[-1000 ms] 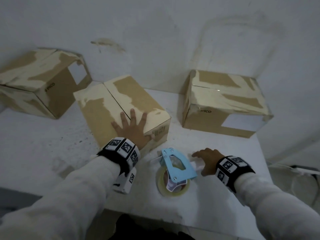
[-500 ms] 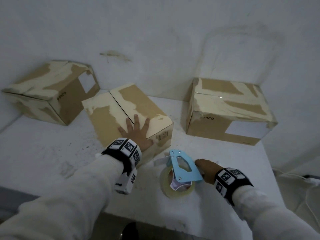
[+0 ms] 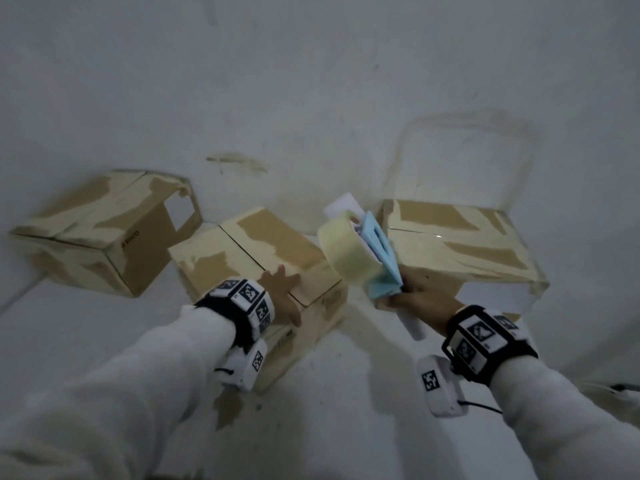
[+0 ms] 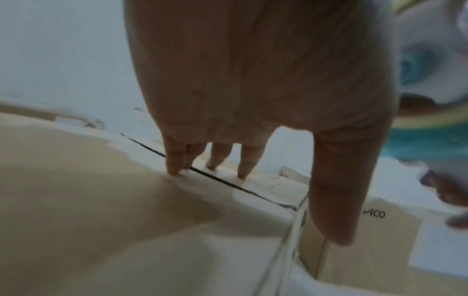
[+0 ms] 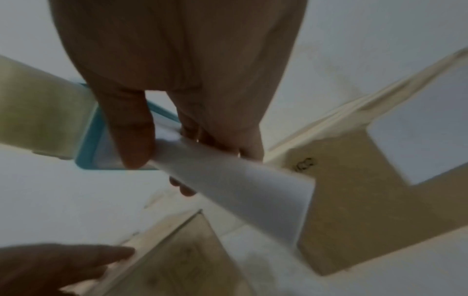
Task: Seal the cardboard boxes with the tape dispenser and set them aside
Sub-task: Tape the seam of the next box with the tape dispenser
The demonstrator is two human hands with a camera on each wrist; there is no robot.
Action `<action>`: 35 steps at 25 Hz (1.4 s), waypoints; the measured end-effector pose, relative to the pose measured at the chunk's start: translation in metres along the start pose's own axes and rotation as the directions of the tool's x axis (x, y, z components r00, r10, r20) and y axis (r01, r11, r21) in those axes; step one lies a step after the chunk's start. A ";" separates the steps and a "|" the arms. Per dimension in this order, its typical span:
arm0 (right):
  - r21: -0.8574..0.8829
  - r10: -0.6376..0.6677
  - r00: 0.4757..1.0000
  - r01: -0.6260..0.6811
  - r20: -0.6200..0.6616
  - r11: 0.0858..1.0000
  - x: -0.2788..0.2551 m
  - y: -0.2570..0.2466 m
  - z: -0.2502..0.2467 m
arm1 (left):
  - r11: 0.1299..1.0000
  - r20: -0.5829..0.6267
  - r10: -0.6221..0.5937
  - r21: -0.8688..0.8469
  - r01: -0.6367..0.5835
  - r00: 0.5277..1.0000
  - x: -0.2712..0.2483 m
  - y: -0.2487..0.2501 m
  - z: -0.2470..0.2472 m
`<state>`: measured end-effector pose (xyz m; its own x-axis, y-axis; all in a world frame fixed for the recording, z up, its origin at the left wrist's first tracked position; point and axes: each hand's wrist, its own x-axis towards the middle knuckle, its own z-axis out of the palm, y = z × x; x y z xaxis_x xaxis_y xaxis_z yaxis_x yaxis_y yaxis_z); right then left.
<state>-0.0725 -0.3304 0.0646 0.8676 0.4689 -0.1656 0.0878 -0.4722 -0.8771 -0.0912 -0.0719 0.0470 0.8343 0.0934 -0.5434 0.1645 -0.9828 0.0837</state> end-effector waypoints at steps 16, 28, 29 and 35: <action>0.329 -0.047 0.995 0.075 -0.093 0.941 0.091 -0.101 0.077 | -0.016 -0.039 0.196 -0.999 -0.037 0.980 0.012 -0.092 -0.097; 0.356 -0.049 0.984 0.108 -0.171 0.928 0.125 -0.110 0.118 | -0.174 -0.029 0.231 -0.985 0.012 0.973 0.058 -0.133 -0.111; 0.342 -0.059 0.984 0.115 -0.170 0.933 0.127 -0.113 0.120 | -0.182 -0.015 0.232 -0.983 0.029 0.973 0.061 -0.136 -0.111; 0.241 -0.076 0.977 0.123 -0.198 0.963 0.142 -0.123 0.128 | -0.092 -0.026 0.106 -0.996 -0.016 0.994 0.078 -0.149 -0.116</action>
<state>-0.0223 -0.1104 0.0911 0.9381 0.3464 -0.0063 0.0736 -0.2170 -0.9734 0.0108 0.1006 0.0887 0.8602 -0.0072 -0.5100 0.4956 0.2476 0.8325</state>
